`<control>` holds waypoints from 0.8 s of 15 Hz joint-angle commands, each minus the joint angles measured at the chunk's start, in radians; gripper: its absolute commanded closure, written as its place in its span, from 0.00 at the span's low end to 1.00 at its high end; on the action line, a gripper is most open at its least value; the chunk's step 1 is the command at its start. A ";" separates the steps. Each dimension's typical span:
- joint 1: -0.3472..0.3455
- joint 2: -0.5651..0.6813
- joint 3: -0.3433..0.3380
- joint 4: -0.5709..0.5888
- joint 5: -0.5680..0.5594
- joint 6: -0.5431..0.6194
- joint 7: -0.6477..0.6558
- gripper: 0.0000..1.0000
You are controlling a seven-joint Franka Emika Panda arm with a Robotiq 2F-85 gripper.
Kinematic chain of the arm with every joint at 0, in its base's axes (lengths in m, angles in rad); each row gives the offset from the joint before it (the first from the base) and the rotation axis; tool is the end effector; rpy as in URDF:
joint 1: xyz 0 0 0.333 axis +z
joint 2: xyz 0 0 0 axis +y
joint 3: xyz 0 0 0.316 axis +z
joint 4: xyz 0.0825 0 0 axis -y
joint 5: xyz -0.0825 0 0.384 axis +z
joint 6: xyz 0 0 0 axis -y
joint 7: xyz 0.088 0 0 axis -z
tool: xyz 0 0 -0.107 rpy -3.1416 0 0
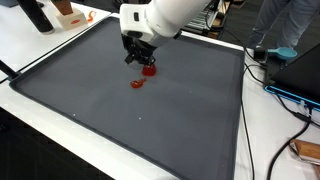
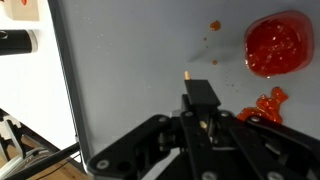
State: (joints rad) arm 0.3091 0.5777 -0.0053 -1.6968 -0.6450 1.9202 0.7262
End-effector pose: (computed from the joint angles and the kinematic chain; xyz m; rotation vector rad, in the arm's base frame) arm 0.6256 0.1521 0.2471 2.4834 -0.1043 -0.0260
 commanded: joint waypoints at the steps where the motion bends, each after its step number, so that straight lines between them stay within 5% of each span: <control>1: -0.021 -0.010 0.014 0.000 0.020 0.022 -0.079 0.97; 12: -0.096 -0.110 0.031 -0.047 0.246 0.147 -0.367 0.97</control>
State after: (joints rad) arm 0.2530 0.5201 0.0033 -1.6901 -0.4814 2.0276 0.4445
